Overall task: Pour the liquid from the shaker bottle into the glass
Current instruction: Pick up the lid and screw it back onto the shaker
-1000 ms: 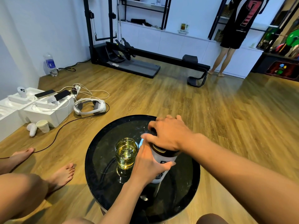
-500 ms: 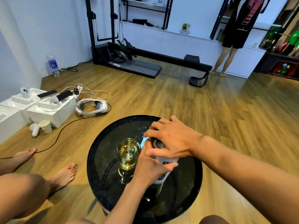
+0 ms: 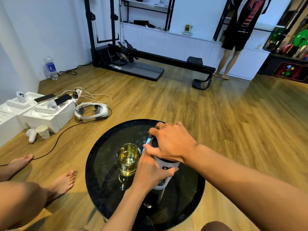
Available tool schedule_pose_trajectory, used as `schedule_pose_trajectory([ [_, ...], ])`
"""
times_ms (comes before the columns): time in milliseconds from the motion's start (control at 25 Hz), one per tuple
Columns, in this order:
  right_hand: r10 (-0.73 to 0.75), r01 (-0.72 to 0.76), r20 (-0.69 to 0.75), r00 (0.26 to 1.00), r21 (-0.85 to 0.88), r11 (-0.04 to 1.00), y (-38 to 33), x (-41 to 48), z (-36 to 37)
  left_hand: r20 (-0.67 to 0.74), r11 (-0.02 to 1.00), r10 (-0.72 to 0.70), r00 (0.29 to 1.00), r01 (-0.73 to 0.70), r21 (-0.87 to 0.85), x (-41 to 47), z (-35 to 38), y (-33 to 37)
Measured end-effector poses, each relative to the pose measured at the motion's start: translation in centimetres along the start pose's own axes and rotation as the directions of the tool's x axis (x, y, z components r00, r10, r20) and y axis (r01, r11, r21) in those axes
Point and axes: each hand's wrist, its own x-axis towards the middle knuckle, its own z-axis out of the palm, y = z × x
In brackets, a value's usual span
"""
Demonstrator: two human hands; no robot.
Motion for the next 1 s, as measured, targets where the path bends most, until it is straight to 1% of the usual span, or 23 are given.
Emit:
schedule_pose_trajectory([
  [120,-0.196,0.200,0.077,0.978,-0.042,0.979,0.9,-0.1,-0.5,-0.018,0.999,0.043,0.999,-0.044,-0.028,-0.1,-0.1,0.3],
  [160,-0.211,0.215,0.081,0.974,-0.038,0.976,1.1,-0.1,-0.4,-0.024,0.998,0.065,0.998,-0.065,-0.023,-0.1,-0.1,0.3],
  [240,-0.167,0.168,0.040,0.985,-0.019,0.986,1.2,-0.1,-0.2,-0.034,0.997,0.076,0.997,-0.076,-0.005,0.0,0.0,0.2],
  [400,-0.055,0.055,-0.038,0.998,0.014,0.998,0.5,0.0,0.2,-0.027,0.999,0.042,0.999,-0.042,-0.008,-0.1,-0.1,0.3],
  [600,0.040,-0.038,-0.034,0.999,0.060,0.997,-0.1,-0.1,0.0,-0.062,0.999,0.045,0.997,-0.044,0.005,-0.2,0.2,0.5],
  [720,0.076,-0.074,-0.033,0.997,0.067,0.995,-0.3,0.1,-0.1,-0.046,1.000,0.004,0.999,-0.003,0.018,0.0,0.4,0.2],
  [840,0.095,-0.092,-0.030,0.995,0.084,0.992,-0.6,0.1,-0.2,-0.030,1.000,-0.025,0.999,0.025,-0.018,0.1,0.4,-0.1],
  [1000,0.141,-0.136,-0.051,0.989,0.092,0.986,-1.1,0.0,-0.2,-0.030,1.000,-0.028,0.999,0.027,-0.015,0.2,0.4,-0.1],
])
